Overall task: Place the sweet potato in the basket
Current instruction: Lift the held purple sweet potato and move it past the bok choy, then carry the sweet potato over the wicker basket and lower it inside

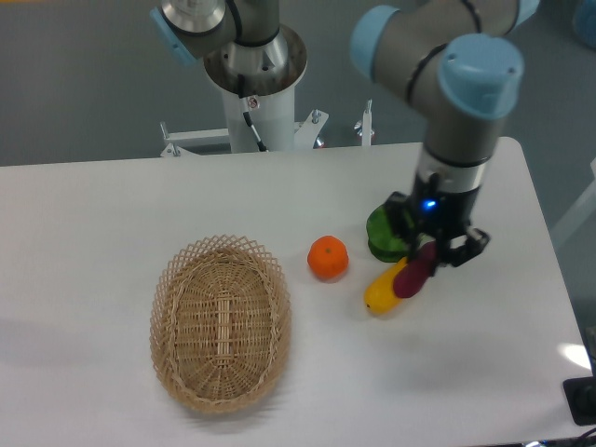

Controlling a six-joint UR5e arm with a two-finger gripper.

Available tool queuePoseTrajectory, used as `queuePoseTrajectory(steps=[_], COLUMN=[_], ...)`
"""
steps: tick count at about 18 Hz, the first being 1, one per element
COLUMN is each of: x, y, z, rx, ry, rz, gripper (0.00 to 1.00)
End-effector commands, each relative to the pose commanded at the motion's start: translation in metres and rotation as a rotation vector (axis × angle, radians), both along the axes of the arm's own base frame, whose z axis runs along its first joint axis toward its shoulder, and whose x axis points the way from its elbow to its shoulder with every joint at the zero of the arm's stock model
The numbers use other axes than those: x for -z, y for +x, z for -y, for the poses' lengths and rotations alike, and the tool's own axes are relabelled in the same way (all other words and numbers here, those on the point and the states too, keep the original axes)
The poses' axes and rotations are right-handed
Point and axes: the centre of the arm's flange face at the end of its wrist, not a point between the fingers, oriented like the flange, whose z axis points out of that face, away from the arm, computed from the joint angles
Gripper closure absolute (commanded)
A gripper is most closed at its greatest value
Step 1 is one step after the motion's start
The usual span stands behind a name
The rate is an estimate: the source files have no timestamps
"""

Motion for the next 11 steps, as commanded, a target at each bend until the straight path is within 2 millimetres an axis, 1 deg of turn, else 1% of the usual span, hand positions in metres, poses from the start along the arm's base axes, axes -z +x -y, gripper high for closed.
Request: queuePoseTrajectory(steps=[1,3,4,5,6,7,8,9,10,11], x=[-0.001,-0.004,0.004,0.008,0.016,0.023,0.027,0.035,0.049,0.064], y=[0.011,0.031,0.041,0.055,0.070,0.081,0.095,0.112,0.128,0.139], z=[-0.010,-0.020,-0.024,-0.031,-0.039,-0.046,-0.054,-0.061,-0.063,-0.062], rx=[-0.008,-0.029,-0.047,-0.074,-0.117,-0.154,-0.169,-0.152,-0.132,-0.115], ry=[0.006,0.028,0.028,0.037,0.055,0.079,0.096,0.089,0.065,0.043], rz=[-0.008,-0.015,-0.005,-0.004,0.001,-0.014,-0.033,-0.043,-0.042,-0.034], gripper=[0.66,0.66,0.66,0.66,0.66,0.66,0.66,0.66,0.66,0.66])
